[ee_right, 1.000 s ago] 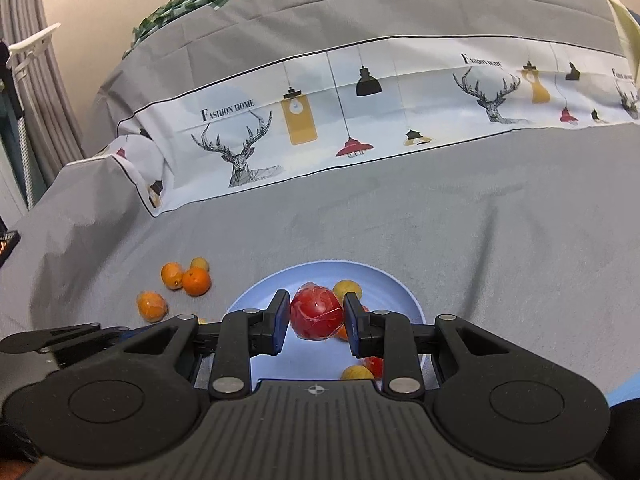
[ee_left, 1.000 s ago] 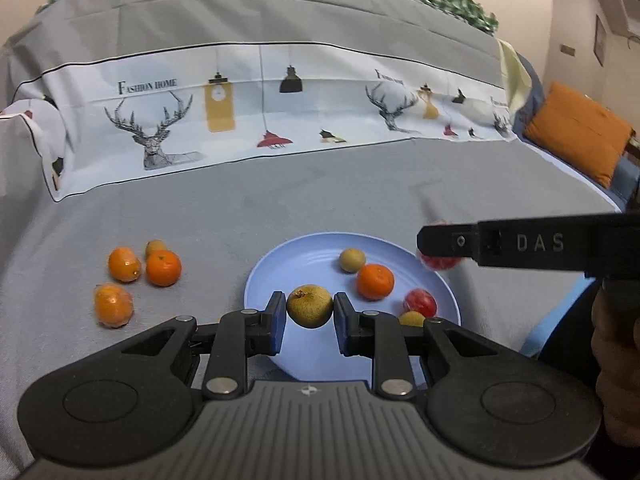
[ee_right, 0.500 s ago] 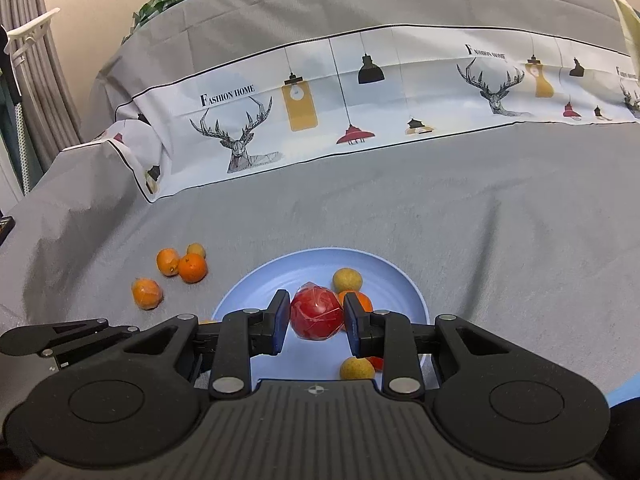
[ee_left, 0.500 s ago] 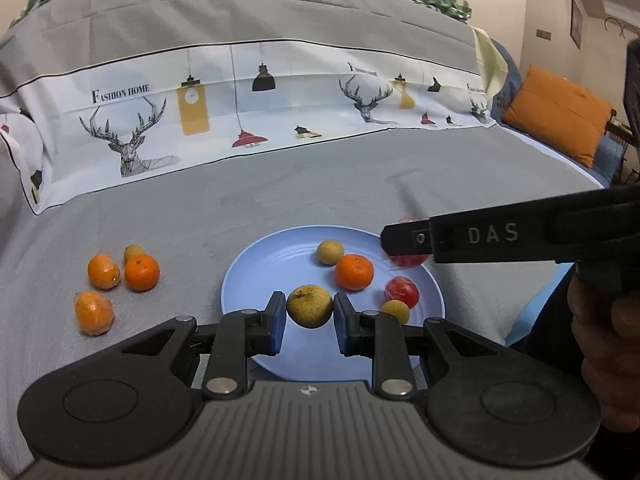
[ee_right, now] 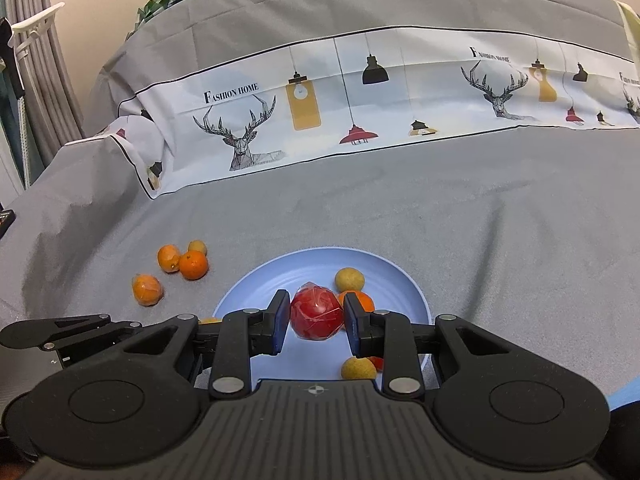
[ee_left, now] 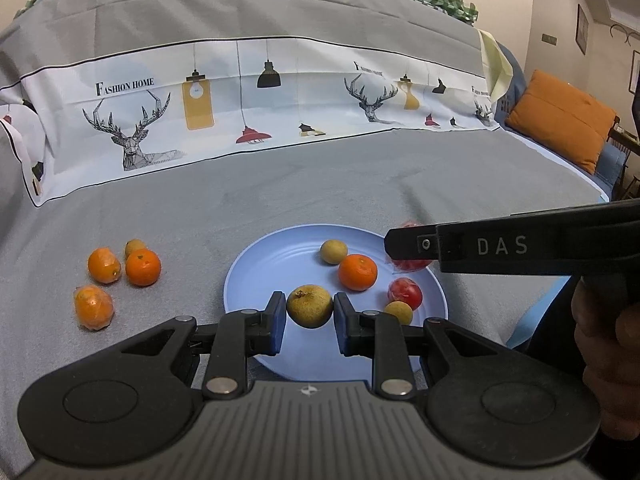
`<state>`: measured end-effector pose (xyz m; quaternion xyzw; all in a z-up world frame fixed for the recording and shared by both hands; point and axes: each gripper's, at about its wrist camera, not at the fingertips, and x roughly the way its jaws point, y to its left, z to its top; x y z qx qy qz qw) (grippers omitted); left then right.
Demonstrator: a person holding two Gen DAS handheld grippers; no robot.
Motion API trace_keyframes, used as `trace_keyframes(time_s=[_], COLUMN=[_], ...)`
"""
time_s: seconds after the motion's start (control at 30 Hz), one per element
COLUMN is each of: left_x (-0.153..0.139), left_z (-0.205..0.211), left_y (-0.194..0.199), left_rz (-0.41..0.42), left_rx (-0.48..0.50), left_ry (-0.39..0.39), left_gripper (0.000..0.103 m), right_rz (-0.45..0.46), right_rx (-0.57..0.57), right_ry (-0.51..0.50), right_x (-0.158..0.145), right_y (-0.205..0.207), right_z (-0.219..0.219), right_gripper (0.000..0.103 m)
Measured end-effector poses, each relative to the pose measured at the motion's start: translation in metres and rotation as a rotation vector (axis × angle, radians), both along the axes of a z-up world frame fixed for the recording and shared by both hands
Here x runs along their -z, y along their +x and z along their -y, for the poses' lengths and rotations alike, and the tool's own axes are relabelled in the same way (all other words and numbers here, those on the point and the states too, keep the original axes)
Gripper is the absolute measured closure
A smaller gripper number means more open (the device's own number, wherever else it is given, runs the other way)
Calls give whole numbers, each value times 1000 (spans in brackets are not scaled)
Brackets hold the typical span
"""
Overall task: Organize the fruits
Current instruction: 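Lower the yellow fruit onto the plate with left tool while right tool releases the apple there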
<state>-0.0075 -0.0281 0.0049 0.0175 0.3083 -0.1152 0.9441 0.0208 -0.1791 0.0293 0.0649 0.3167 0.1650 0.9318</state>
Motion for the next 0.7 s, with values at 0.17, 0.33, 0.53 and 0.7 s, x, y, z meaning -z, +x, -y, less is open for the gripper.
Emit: trace_keyframes(time_s=[0.17,0.33,0.53,0.7], left_x=[0,1,1,0], left_z=[1,1,1,1], left_y=[0,0,0,-1], left_rz=[2,2,2,8], left_rx=[3,1,2,6], left_ry=[1,0,-2,-6], left_gripper=[75,75,75,75], right_rz=[0,0,-2,-2], right_rx=[-1,0,2,1], right_ry=[-5,-7,-9,-9], right_x=[0,0,1,1], right_y=[1,1,1,2], right_z=[-1,-1,-1,-1], right_gripper=[72,72,72,72])
